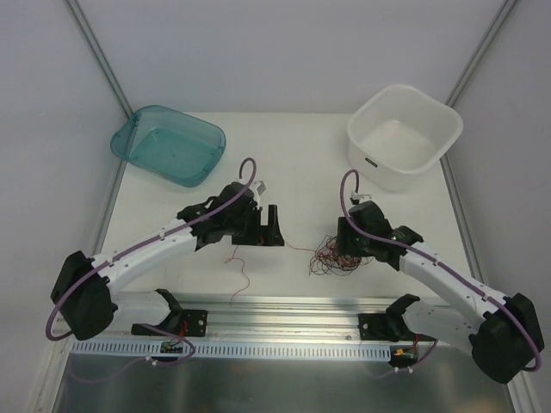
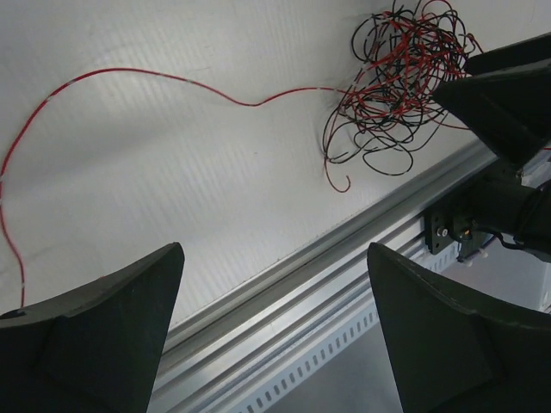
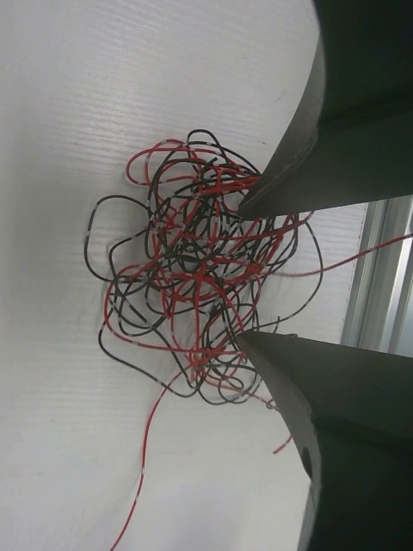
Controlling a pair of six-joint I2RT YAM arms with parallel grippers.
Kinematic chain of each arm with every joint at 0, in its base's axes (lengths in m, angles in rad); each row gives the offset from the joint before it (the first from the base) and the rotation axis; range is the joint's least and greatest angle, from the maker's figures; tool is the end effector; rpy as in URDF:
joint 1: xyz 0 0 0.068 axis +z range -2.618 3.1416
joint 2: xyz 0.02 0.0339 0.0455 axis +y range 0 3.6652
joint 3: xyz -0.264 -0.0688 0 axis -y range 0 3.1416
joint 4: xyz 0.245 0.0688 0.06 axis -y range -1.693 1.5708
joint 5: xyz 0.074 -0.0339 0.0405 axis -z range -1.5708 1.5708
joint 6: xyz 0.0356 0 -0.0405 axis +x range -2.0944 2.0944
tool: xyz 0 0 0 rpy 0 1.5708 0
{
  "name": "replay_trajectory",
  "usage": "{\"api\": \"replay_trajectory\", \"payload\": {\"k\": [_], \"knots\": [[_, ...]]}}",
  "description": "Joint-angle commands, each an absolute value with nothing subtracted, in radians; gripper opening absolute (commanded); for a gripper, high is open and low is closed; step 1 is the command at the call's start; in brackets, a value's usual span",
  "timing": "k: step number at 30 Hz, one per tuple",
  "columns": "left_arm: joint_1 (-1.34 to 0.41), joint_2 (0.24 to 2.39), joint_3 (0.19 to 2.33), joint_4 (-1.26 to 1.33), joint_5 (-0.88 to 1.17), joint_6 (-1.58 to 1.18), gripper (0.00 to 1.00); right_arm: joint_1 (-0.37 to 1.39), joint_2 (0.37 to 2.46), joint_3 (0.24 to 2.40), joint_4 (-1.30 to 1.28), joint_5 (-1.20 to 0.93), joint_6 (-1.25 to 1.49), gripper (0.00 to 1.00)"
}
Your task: Untangle the cables
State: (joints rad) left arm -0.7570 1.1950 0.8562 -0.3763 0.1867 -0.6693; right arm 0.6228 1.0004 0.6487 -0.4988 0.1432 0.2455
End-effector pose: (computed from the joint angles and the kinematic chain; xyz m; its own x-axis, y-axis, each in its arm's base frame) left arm 0.1818 -0.1809 0.2628 -0.8557 -0.0303 -0.5166 0.3134 0.7641 -0.5639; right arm 0.1656 0.1126 0.2255 -0.7139 -0.2165 -0.6659 -0.3375 0.9396 0.0563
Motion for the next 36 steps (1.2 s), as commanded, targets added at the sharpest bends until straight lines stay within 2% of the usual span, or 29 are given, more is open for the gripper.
{"api": "replay_trajectory", "payload": {"k": [1, 6, 9, 17, 21, 24, 28, 29, 30, 31, 36], "knots": [[-0.822, 1.311, 0.949, -0.259, 0.135, -0.670, 0.88, 0.627, 1.063, 0.623, -0.417, 0.164, 0.258, 0.59], [-0.890, 1.510, 1.054, -0.180, 0.150, -0.666, 0.87, 0.624, 1.160, 0.638, -0.388, 0.120, 0.239, 0.54], [-0.897, 1.598, 1.081, -0.115, 0.158, -0.684, 0.84, 0.624, 1.204, 0.650, -0.377, 0.091, 0.229, 0.46], [-0.907, 1.819, 1.187, -0.057, 0.196, -0.706, 0.78, 0.618, 1.192, 0.631, -0.356, 0.071, 0.233, 0.42], [-0.916, 1.899, 1.236, -0.049, 0.222, -0.713, 0.72, 0.612, 1.190, 0.623, -0.337, 0.051, 0.233, 0.41], [-0.917, 1.934, 1.247, -0.045, 0.207, -0.726, 0.63, 0.609, 1.190, 0.621, -0.336, 0.045, 0.232, 0.40], [-0.917, 1.942, 1.238, -0.034, 0.181, -0.738, 0.24, 0.597, 1.189, 0.614, -0.327, 0.025, 0.233, 0.38], [-0.917, 1.928, 1.230, -0.035, 0.161, -0.738, 0.07, 0.583, 1.189, 0.609, -0.324, 0.018, 0.233, 0.35], [-0.916, 1.916, 1.221, -0.035, 0.143, -0.736, 0.00, 0.575, 1.190, 0.604, -0.324, 0.012, 0.235, 0.33], [-0.914, 1.899, 1.198, -0.034, 0.132, -0.736, 0.00, 0.568, 1.190, 0.603, -0.322, 0.009, 0.236, 0.31], [-0.891, 1.738, 1.102, -0.032, 0.051, -0.753, 0.00, 0.508, 1.171, 0.578, -0.322, -0.031, 0.248, 0.06]]}}
